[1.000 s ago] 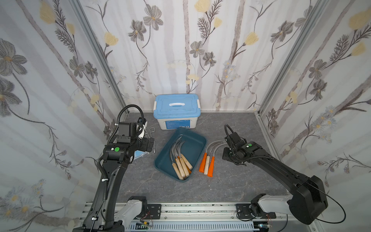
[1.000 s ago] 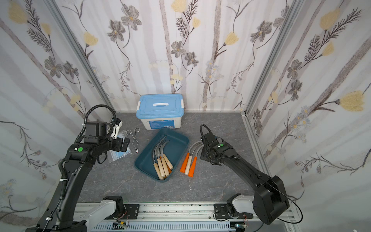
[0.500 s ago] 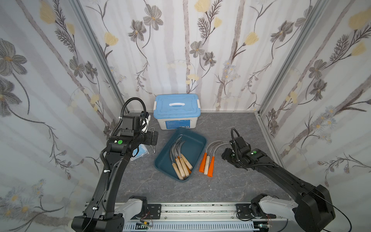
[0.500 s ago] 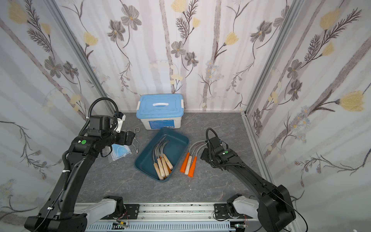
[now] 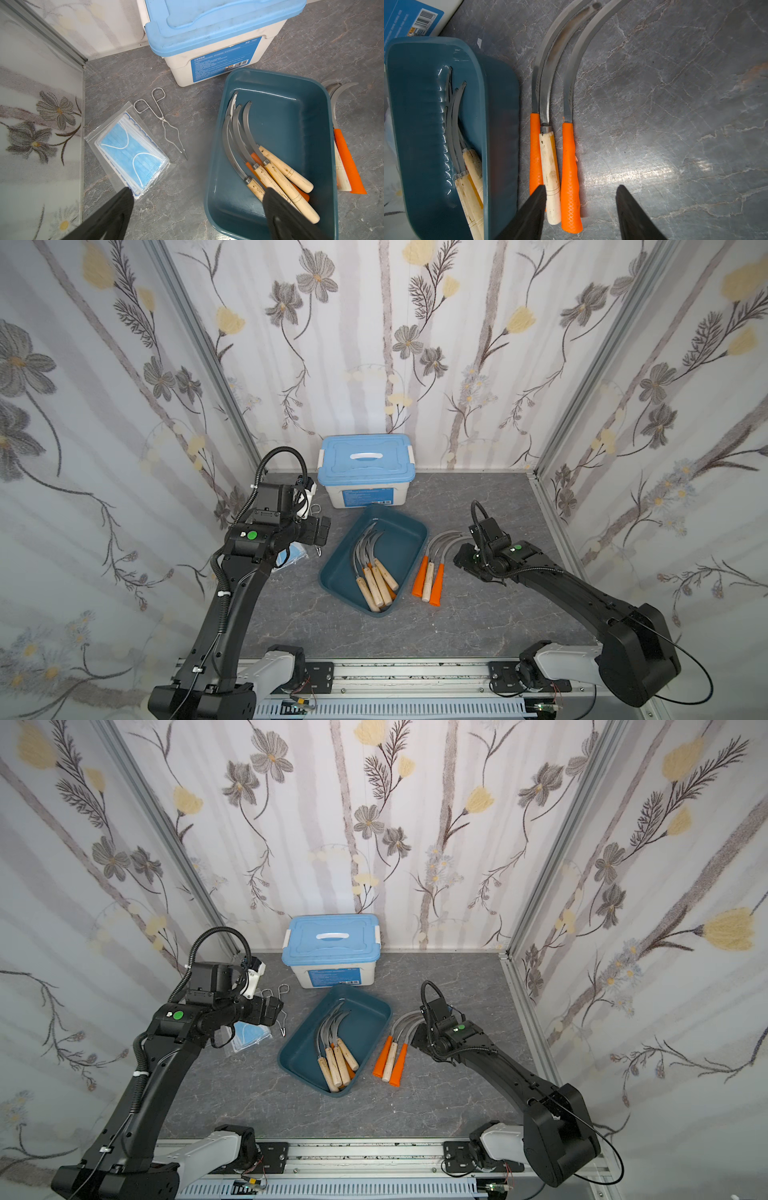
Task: Put small sickles into storage boxes
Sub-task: Pick up the sickle at the center of the board.
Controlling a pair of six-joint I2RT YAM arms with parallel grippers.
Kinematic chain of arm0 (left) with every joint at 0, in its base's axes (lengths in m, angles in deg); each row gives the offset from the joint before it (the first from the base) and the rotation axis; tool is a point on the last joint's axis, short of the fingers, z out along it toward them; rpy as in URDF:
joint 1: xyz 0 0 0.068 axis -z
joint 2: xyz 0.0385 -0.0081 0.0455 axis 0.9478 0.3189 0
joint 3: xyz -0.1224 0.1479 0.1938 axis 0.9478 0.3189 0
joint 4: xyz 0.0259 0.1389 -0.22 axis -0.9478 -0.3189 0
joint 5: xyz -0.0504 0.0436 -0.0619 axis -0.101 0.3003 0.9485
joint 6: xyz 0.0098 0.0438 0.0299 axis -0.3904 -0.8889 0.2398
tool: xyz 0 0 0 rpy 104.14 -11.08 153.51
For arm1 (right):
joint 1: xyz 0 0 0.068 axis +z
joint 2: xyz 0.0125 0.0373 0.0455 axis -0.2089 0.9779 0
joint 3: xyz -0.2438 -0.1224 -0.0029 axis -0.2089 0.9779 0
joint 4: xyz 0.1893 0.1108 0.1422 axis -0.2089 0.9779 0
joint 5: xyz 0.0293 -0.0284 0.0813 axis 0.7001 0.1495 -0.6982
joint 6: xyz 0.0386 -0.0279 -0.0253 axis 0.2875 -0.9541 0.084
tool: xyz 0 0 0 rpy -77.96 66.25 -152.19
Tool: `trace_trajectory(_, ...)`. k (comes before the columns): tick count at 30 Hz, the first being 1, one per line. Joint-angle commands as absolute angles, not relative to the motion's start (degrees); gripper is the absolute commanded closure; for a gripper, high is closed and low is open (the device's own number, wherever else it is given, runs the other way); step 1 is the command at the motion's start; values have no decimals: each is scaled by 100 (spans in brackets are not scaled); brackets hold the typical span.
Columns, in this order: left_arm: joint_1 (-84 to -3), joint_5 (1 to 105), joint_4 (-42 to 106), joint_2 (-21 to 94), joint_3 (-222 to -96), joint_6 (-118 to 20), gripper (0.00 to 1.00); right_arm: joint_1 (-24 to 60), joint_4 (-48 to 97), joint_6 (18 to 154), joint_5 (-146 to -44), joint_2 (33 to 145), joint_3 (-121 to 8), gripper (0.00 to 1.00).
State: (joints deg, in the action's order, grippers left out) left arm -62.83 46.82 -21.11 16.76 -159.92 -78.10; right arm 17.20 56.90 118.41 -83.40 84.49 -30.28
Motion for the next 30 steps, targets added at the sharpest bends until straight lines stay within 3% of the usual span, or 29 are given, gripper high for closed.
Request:
trace_trajectory(1,-6272,4599,-2101,1635,-15981,-7893,0,1724,5853,11575,-8266,8539,-3197,47)
trace_trajectory(5,-6270,4564,-2090,1570,-15956,-7857,0,1724,5856,11530,-8280,8639,-3397,56)
trace_trajectory(8,-6273,4546,-2089,1535,-15919,-7844,0,1714,5728,11513,-8412,8767,-3531,75)
trace_trajectory(12,-6268,4520,-2080,1449,-15890,-7804,0,1729,5494,11720,-8655,8920,-3618,75)
trace_trajectory(18,-6271,4467,-2056,1297,-15702,-7866,0,2347,4773,12718,-8581,8652,-3480,52)
trace_trajectory(21,-6277,4457,-2048,1346,-15691,-7859,0,2702,4251,13126,-8580,8439,-3303,49)
trace_trajectory(26,-6275,4424,-1956,1426,-15723,-7822,0,2855,4428,13213,-8459,8162,-3382,32)
trace_trajectory(27,-6269,4413,-1951,1453,-15734,-7837,0,2864,4388,13232,-8452,8075,-3347,19)
trace_trajectory(28,-6280,4386,-1943,1475,-15745,-7860,0,2872,4425,13255,-8402,8005,-3333,1)
trace_trajectory(30,-6272,4345,-1943,1524,-15772,-7890,0,2873,4548,13293,-8327,7917,-3324,0)
